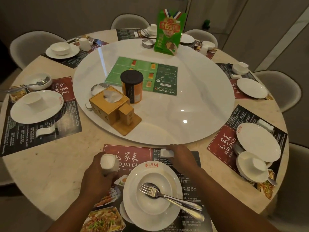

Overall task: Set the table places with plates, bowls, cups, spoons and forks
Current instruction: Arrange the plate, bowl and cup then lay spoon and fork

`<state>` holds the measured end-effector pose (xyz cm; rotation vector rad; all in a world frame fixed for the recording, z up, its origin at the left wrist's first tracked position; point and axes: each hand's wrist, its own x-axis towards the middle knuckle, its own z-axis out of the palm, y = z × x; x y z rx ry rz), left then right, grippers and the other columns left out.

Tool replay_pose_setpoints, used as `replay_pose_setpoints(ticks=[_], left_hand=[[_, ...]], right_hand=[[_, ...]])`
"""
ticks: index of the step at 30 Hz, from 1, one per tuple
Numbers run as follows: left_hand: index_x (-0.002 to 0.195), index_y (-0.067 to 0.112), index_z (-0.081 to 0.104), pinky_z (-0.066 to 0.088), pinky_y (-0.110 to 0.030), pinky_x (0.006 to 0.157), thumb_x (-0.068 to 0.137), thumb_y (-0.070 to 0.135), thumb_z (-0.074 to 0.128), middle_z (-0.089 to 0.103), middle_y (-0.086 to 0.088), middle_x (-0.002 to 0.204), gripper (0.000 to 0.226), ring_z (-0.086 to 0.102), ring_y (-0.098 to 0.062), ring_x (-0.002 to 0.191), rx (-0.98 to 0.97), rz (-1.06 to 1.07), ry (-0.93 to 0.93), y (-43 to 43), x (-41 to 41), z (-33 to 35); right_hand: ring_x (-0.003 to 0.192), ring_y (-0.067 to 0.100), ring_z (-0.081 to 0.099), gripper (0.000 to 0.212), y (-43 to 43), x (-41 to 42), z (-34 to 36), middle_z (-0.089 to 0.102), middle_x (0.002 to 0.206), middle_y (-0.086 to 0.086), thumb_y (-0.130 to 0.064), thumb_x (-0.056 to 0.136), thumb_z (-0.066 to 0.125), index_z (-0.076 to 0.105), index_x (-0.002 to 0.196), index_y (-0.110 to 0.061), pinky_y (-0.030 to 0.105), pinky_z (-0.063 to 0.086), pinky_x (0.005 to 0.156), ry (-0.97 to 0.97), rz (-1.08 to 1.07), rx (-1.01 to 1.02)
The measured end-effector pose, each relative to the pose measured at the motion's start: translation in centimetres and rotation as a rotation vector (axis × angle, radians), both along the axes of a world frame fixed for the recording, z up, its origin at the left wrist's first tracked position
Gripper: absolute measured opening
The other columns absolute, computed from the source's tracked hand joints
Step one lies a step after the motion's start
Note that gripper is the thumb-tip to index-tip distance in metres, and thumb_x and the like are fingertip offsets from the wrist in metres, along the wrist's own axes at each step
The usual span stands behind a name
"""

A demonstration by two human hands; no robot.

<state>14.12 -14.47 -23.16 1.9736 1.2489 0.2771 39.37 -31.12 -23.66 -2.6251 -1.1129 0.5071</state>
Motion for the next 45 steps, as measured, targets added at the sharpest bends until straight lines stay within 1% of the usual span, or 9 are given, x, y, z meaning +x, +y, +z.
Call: replay_pose_setpoints(ticks=[4,8,11,13,17,23,28,34,45], left_hand=[[0.132,0.025,0.042,0.051,-0.051,0.096,0.071,0.016,0.085,0.061,-0.007,0.127,0.075,0.058,-0.033,0.114,-0.010,-0.006,0.008,0.2,-0.1,0.2],[0.127,0.030,0.044,0.053,-0.042,0.090,0.070,0.024,0.087,0.061,0.002,0.120,0.072,0.059,-0.024,0.107,0.022,-0.038,-0.064,-0.1,0.9,2.1],[0.118,0.035,0.048,0.048,-0.021,0.072,0.065,0.029,0.090,0.059,0.015,0.105,0.068,0.058,-0.008,0.091,-0.014,-0.099,-0.197,-1.5,3.3,5.0],[0.116,0.035,0.049,0.045,-0.015,0.067,0.065,0.031,0.089,0.059,0.020,0.102,0.065,0.058,-0.001,0.090,-0.113,-0.132,-0.289,-2.9,5.7,6.6],[0.125,0.036,0.048,0.058,-0.031,0.073,0.076,0.034,0.081,0.063,0.008,0.108,0.059,0.065,-0.013,0.096,-0.453,-0.124,-0.420,-6.1,10.2,8.1],[0.130,0.020,0.052,0.057,-0.050,0.090,0.081,0.041,0.075,0.068,-0.011,0.119,0.058,0.070,-0.028,0.102,-0.947,-0.138,-0.503,-9.3,14.4,7.3],[0.126,0.034,0.052,0.056,-0.044,0.089,0.087,0.045,0.066,0.065,0.003,0.115,0.043,0.067,-0.018,0.100,-0.591,-0.188,-0.314,-9.2,14.4,6.3],[0.129,0.030,0.053,0.046,-0.019,0.069,0.089,0.021,0.067,0.061,0.007,0.113,0.043,0.057,0.001,0.095,-0.214,-0.210,-0.260,-6.6,10.5,5.4],[0.128,0.029,0.053,0.047,-0.026,0.075,0.089,0.015,0.068,0.060,0.006,0.117,0.044,0.058,0.000,0.093,-0.163,-0.102,-0.196,-5.6,6.5,2.2]], right_hand=[[0.113,0.021,0.055,0.049,-0.4,-0.1,1.3,0.063,0.125,0.000,-0.015,0.088,0.067,0.055,0.134,-0.026,0.034,0.049,0.089,-0.026,0.047,0.022],[0.104,0.018,0.061,0.032,-1.4,0.5,3.2,0.067,0.118,-0.002,-0.011,0.091,0.060,0.065,0.121,-0.021,0.028,0.049,0.086,-0.043,-0.144,0.210],[0.100,0.004,0.064,0.029,-1.9,0.3,4.8,0.069,0.107,-0.012,-0.012,0.087,0.066,0.066,0.112,-0.026,0.019,0.051,0.085,0.157,-0.248,0.377],[0.109,-0.001,0.060,0.047,-2.2,-0.1,5.9,0.064,0.115,-0.018,-0.014,0.082,0.074,0.060,0.123,-0.031,0.017,0.051,0.090,0.352,-0.116,0.397],[0.122,0.001,0.053,0.091,-2.9,-1.8,7.2,0.050,0.137,-0.020,-0.041,0.067,0.087,0.036,0.141,-0.042,0.017,0.048,0.096,0.469,0.098,0.426],[0.105,0.004,0.064,0.075,-5.1,-2.2,7.4,0.064,0.117,-0.013,-0.036,0.068,0.087,0.045,0.131,-0.041,0.025,0.058,0.082,0.444,-0.236,0.720],[0.108,0.008,0.054,0.083,-7.9,1.1,6.2,0.054,0.125,-0.013,-0.041,0.064,0.087,0.040,0.132,-0.036,0.031,0.052,0.088,0.190,-0.325,0.470],[0.128,0.018,0.044,0.085,-9.5,3.0,5.0,0.044,0.144,-0.005,-0.028,0.075,0.083,0.038,0.147,-0.030,0.028,0.035,0.098,0.111,-0.150,0.198],[0.128,0.018,0.046,0.078,-9.4,2.6,3.5,0.042,0.145,-0.008,-0.025,0.079,0.081,0.038,0.145,-0.028,0.030,0.041,0.100,0.148,-0.017,0.089]])
